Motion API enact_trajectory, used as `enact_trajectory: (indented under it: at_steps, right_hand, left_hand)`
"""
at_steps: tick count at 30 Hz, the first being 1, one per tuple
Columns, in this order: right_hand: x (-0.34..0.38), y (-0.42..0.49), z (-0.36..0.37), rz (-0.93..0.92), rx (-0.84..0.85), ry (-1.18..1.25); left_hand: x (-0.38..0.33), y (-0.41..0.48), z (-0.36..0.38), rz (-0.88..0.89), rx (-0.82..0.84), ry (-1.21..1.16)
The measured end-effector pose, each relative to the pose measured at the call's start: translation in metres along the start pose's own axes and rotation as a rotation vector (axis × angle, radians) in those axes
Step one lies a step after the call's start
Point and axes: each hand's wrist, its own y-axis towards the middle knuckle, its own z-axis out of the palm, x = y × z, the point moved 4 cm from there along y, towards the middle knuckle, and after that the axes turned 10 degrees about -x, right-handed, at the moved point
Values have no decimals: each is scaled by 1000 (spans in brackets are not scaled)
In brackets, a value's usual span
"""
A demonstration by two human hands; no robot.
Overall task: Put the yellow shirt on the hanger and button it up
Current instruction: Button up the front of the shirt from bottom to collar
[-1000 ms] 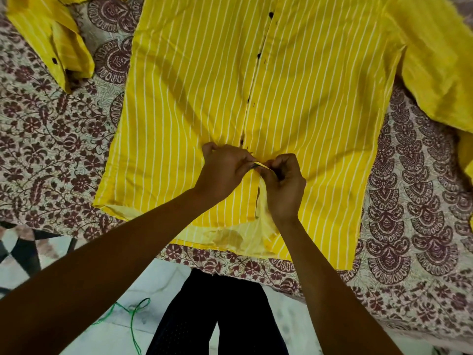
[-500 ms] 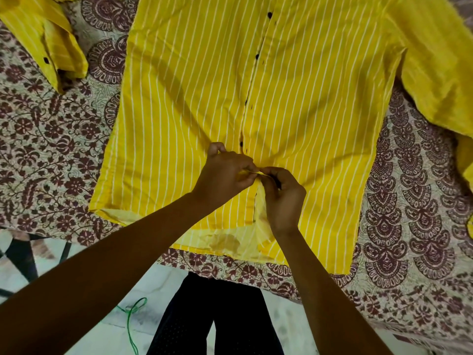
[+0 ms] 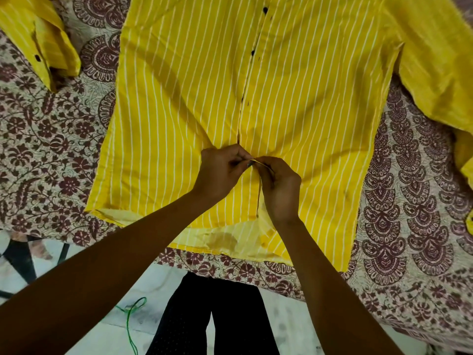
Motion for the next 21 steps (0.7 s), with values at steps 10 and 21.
enact_trajectory:
  at_steps: [10,21]
  right_hand:
    - [-3,-5,6,161,-72,71]
    - [24,-2,10,-310,-136,-153]
  left_hand:
    - [6,-5,0,74,64,114]
    - [2,48,-1,74,645,352]
